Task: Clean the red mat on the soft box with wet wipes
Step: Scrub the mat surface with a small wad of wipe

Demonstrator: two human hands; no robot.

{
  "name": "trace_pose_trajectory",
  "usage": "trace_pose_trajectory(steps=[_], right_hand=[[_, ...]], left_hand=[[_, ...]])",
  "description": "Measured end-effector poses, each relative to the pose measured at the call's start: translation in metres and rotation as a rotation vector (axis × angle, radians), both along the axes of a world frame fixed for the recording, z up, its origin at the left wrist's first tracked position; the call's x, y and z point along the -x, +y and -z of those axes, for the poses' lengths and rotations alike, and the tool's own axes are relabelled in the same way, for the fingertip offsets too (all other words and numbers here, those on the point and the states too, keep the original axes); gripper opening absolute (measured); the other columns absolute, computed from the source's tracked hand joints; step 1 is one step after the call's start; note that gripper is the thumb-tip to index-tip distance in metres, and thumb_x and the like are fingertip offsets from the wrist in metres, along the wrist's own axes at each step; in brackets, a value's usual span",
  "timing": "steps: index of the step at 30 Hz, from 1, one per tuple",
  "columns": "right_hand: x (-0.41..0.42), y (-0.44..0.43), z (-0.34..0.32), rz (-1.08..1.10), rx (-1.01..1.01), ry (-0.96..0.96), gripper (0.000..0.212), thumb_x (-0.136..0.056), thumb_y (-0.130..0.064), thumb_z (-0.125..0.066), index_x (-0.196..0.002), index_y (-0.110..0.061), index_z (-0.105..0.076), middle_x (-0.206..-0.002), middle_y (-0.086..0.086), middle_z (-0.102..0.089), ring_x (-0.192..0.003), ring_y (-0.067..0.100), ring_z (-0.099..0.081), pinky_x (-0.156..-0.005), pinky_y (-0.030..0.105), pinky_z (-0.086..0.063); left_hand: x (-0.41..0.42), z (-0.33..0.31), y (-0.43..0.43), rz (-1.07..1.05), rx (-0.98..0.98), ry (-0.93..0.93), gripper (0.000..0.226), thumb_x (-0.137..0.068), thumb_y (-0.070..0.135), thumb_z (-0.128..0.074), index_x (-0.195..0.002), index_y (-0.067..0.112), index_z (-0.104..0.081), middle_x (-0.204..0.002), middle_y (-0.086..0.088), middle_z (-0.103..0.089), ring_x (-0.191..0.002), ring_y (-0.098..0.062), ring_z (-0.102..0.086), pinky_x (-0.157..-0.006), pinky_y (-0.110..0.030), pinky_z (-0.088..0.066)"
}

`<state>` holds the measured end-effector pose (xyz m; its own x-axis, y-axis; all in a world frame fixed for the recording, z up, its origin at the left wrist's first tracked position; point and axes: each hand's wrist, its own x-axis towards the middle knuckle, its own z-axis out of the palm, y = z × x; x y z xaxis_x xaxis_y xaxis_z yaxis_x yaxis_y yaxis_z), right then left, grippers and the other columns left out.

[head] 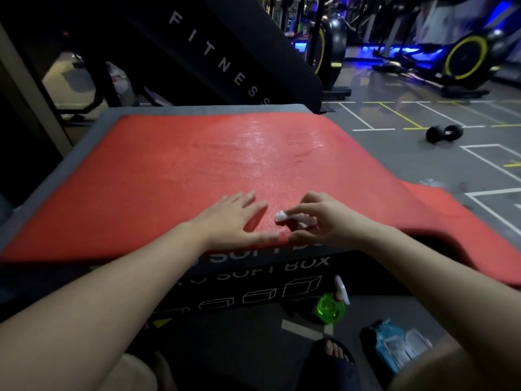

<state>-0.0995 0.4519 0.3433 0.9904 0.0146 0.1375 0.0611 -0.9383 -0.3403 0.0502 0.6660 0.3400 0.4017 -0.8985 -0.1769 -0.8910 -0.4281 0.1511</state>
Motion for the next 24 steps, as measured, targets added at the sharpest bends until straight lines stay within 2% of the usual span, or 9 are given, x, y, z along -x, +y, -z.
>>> trace_pose_trajectory(steps=[2,4,6,8,11,15,19,22,24], right_hand=[[0.000,0.005,0.008,-0.017,-0.026,-0.130,0.034,-0.082,-0.046,-0.073,-0.110,-0.026,-0.074,-0.091,-0.004,-0.056,-0.079,0.009,-0.055,-0.075,0.029,-0.050],[0.003,0.006,0.013,-0.042,-0.054,-0.193,0.024,-0.083,-0.038,-0.076,-0.102,-0.023,-0.076,-0.087,-0.004,-0.060,-0.077,0.010,-0.059,-0.072,0.027,-0.050],[0.010,0.006,0.012,-0.077,-0.076,-0.189,0.016,-0.084,-0.031,-0.077,-0.097,-0.022,-0.077,-0.086,-0.006,-0.063,-0.078,0.007,-0.061,-0.072,0.021,-0.048],[0.019,0.001,0.009,-0.106,-0.074,-0.140,0.010,-0.083,-0.028,-0.078,-0.092,-0.024,-0.078,-0.085,-0.010,-0.065,-0.080,0.004,-0.060,-0.073,0.017,-0.046],[0.031,-0.009,0.006,-0.116,-0.058,-0.110,0.009,-0.083,-0.025,-0.077,-0.092,-0.024,-0.076,-0.087,-0.011,-0.065,-0.083,0.005,-0.060,-0.074,0.022,-0.048],[0.038,-0.030,0.011,0.070,-0.071,-0.341,0.010,-0.090,-0.022,-0.070,-0.099,-0.020,-0.075,-0.090,-0.007,-0.059,-0.076,0.010,-0.060,-0.072,0.026,-0.048],[0.044,-0.034,0.027,0.082,0.018,-0.430,0.021,-0.095,-0.026,-0.065,-0.113,-0.020,-0.072,-0.097,-0.003,-0.058,-0.087,0.017,-0.058,-0.079,0.030,-0.046],[0.047,-0.028,0.037,0.054,0.280,-0.457,0.046,-0.093,-0.048,-0.061,-0.128,-0.019,-0.064,-0.125,0.000,-0.062,-0.112,0.021,-0.057,-0.093,0.036,-0.045],[0.045,-0.034,0.040,0.001,0.377,-0.401,0.061,-0.090,-0.052,-0.061,-0.140,-0.017,-0.053,-0.145,0.000,-0.051,-0.129,0.021,-0.051,-0.104,0.039,-0.041]], left_hand=[[0.001,0.009,-0.001,0.036,-0.097,-0.037,0.122,-0.069,0.101,-0.034,-0.161,0.035,0.012,-0.169,-0.001,0.020,-0.156,-0.025,0.015,-0.127,-0.052,0.003],[0.002,0.018,-0.003,0.057,-0.131,-0.132,0.131,-0.069,0.098,-0.046,-0.160,0.030,0.020,-0.168,-0.005,0.024,-0.155,-0.031,0.020,-0.126,-0.055,0.004],[0.005,0.025,-0.006,0.060,-0.118,-0.206,0.125,-0.081,0.077,-0.061,-0.159,0.026,0.022,-0.168,-0.010,0.023,-0.154,-0.036,0.018,-0.126,-0.055,0.003],[0.010,0.026,-0.009,0.047,-0.110,-0.224,0.116,-0.089,0.054,-0.066,-0.159,0.023,0.023,-0.167,-0.014,0.023,-0.154,-0.039,0.018,-0.125,-0.057,0.004],[0.014,0.024,-0.010,0.022,-0.122,-0.198,0.111,-0.093,0.043,-0.063,-0.158,0.022,0.024,-0.167,-0.014,0.025,-0.153,-0.040,0.020,-0.124,-0.060,0.002],[0.017,0.015,-0.008,-0.004,-0.079,-0.153,0.106,-0.093,0.021,-0.061,-0.159,0.027,0.021,-0.169,-0.009,0.021,-0.155,-0.035,0.018,-0.125,-0.060,0.000],[0.020,0.011,-0.004,0.009,-0.001,-0.165,0.108,-0.091,0.001,-0.058,-0.159,0.038,0.018,-0.170,-0.003,0.014,-0.156,-0.032,0.013,-0.124,-0.062,-0.003],[0.020,0.013,-0.003,0.010,0.023,-0.177,0.110,-0.089,-0.008,-0.053,-0.159,0.041,0.017,-0.171,-0.004,0.010,-0.157,-0.034,0.010,-0.123,-0.065,-0.006],[0.020,0.011,-0.003,0.007,0.026,-0.169,0.111,-0.087,-0.015,-0.048,-0.159,0.041,0.015,-0.171,-0.005,0.009,-0.157,-0.035,0.008,-0.123,-0.065,-0.007]])
